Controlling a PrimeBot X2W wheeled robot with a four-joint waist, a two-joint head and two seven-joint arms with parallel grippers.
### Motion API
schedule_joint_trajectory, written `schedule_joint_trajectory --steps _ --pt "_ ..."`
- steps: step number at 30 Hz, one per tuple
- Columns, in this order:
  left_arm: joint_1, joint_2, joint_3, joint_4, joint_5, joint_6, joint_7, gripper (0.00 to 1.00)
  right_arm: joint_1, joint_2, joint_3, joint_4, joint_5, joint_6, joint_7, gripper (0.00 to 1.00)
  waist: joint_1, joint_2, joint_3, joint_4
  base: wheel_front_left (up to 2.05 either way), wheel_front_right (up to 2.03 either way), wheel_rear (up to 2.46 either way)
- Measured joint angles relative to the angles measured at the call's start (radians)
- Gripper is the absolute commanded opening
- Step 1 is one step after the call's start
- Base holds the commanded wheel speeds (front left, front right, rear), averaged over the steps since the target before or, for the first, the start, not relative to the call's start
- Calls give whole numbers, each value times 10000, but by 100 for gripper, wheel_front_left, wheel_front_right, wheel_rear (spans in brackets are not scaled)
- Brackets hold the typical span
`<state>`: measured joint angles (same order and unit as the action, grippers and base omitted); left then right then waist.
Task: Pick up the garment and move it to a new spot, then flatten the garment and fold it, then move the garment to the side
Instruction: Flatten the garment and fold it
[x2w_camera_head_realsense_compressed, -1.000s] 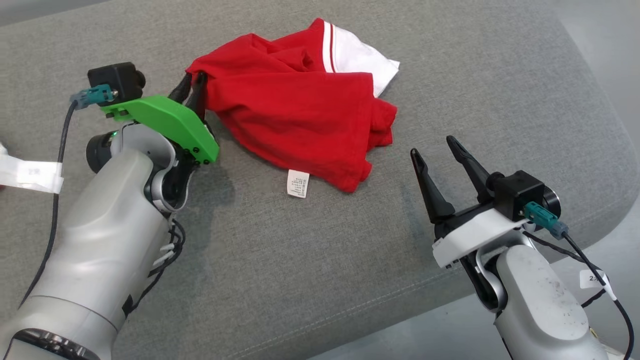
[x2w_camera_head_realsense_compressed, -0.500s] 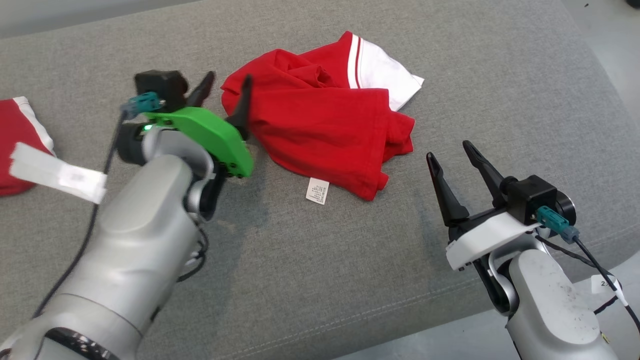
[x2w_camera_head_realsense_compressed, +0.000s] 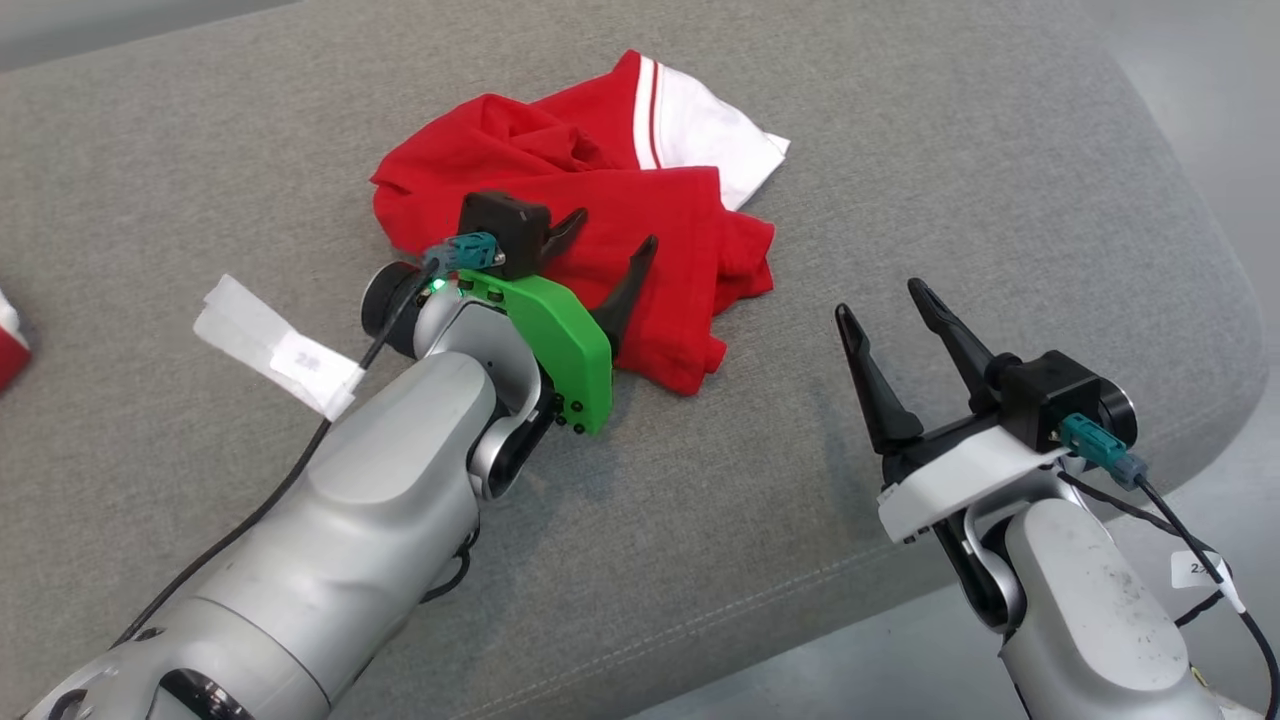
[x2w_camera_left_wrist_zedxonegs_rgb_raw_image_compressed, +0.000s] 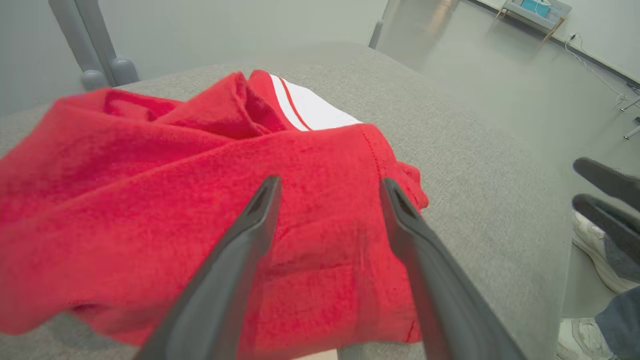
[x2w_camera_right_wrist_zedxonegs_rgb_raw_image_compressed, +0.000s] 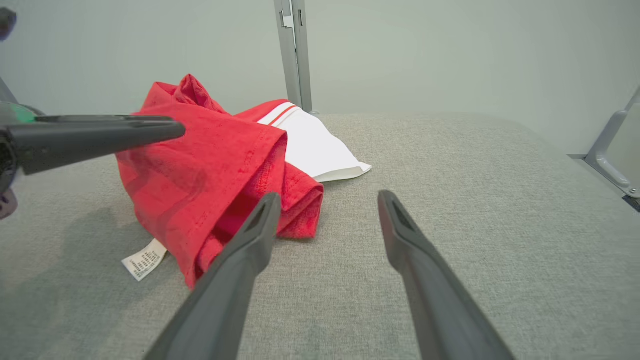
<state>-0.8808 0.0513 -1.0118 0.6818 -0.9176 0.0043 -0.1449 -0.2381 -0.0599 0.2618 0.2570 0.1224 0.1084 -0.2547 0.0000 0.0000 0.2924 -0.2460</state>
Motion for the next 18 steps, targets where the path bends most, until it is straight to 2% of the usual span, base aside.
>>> schedule_joint_trajectory --steps 9,18 --pt "-660 307 -823 823 869 449 1143 100 4 71 -19 -96 219 -40 0 100 0 0 248 -1084 0 0 0" --pt "-631 353 -1432 1388 943 378 2355 100 90 125 -265 -196 476 -148 0 100 0 0 450 -2008 0 0 0"
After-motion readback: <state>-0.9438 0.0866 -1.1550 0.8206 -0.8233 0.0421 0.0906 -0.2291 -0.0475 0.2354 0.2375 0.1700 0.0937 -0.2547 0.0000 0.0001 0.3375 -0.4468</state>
